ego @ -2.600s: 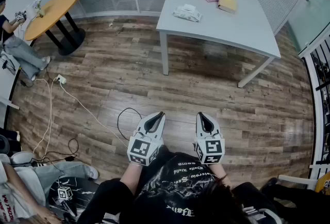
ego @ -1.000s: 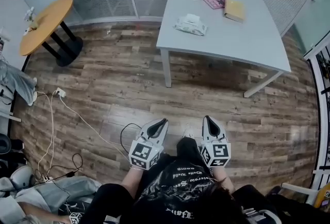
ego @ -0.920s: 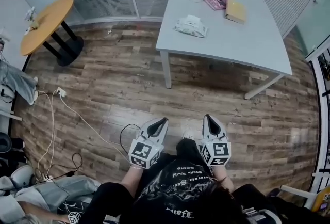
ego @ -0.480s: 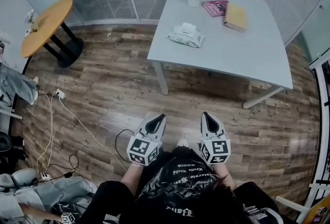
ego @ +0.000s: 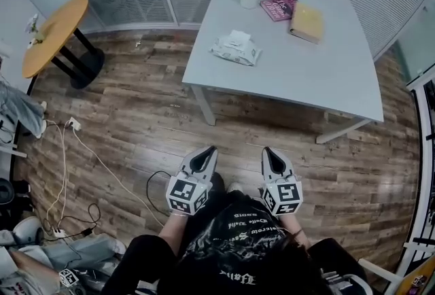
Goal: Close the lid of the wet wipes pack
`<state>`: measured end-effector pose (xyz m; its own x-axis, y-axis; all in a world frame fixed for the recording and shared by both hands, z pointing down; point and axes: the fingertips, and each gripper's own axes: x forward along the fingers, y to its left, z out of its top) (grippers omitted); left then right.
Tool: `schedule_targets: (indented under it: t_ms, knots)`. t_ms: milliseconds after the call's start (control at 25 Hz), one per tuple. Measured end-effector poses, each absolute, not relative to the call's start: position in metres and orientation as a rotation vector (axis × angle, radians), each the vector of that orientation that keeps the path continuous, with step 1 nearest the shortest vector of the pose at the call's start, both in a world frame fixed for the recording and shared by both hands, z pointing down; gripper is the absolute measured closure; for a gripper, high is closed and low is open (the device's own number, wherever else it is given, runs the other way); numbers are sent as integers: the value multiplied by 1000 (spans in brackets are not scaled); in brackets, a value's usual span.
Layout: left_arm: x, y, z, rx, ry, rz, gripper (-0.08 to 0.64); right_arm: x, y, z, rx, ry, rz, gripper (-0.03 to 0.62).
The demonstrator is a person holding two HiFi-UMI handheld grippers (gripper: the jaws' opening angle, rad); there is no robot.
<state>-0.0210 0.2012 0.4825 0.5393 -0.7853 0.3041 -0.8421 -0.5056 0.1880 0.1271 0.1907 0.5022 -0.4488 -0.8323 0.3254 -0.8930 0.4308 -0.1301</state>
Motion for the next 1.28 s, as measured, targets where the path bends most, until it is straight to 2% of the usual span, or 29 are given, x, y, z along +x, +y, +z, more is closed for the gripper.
schedule_targets:
  t_ms: [400, 840, 1280]
  knots:
    - [-20, 131, 495, 2492, -1278, 276, 540, 126, 143, 516, 1558, -2429, 477, 594]
    - [-20, -6, 493, 2582, -1119, 266, 540, 121, 33, 510, 1702, -2349, 498, 594]
    - [-32, -105, 487, 2706, -919, 287, 540, 83, -50, 513, 1816, -2291, 581, 594]
